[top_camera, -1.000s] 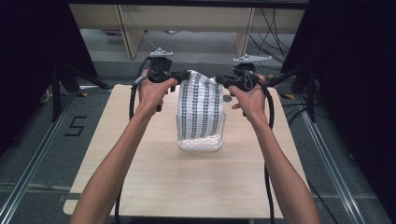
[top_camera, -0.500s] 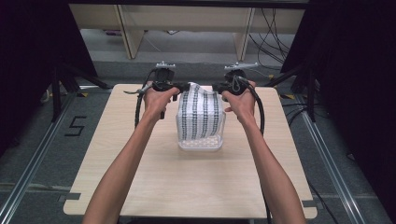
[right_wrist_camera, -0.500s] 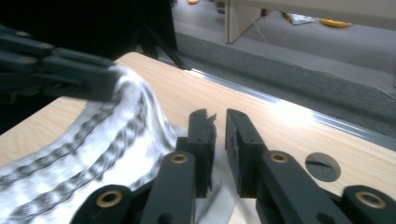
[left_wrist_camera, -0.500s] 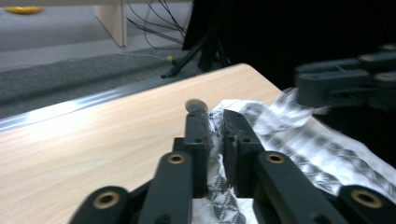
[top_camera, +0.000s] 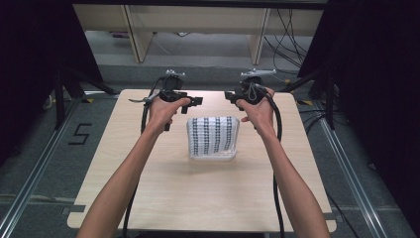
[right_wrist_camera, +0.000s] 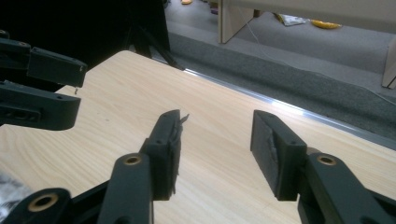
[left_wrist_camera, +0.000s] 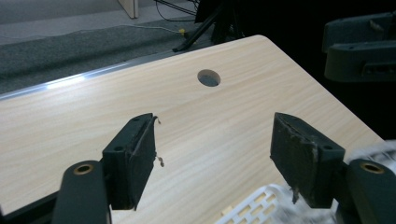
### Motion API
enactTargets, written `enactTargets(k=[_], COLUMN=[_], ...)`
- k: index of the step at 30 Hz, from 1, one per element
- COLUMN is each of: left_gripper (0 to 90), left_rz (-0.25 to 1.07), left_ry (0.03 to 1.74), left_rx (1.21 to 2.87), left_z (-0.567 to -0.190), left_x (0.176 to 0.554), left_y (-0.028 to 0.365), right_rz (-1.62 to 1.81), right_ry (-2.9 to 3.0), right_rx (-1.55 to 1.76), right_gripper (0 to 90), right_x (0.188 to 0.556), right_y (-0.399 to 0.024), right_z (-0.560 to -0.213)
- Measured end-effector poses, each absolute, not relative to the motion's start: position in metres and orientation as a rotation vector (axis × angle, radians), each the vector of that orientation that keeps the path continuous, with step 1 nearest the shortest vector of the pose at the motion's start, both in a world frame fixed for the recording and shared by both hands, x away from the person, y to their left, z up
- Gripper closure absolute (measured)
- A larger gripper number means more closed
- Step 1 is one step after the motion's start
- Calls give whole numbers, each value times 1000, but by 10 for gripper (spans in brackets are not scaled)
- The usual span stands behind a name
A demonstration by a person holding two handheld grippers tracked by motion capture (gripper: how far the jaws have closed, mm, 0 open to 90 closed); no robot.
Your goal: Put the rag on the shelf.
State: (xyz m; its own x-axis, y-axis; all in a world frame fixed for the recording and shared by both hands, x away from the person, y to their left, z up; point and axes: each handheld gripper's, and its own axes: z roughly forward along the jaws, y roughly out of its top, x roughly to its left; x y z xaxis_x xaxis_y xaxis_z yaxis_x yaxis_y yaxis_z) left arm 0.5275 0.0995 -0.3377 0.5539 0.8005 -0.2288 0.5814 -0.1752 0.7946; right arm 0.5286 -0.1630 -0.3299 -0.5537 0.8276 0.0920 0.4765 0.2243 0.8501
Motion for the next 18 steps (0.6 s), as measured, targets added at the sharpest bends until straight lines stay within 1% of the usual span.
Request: enactTargets(k=[6, 12, 13, 15, 18], left_gripper=[277, 254, 247, 224, 222], left_rz=[278, 257, 251, 262, 263], left_ry=[1104, 1089, 1076, 1074, 1046], left_rx=[1866, 1853, 1865, 1867, 1866], left_z=[-337, -336, -335, -334, -331], left_x=[512, 501, 496, 493, 484], left_y=[112, 120, 122, 123, 126], right_rz=[1267, 1285, 1289, 1296, 1299], right_ry=[2186, 2223, 2225, 2228, 2224], right_rx=[1162, 1155, 1138, 1138, 1117], right_gripper=[462, 426, 408, 399, 389], right_x=[513, 503, 501, 497, 493], right_y=[-169, -168, -168, -168, -168], right_z=[-324, -324, -323, -321, -317])
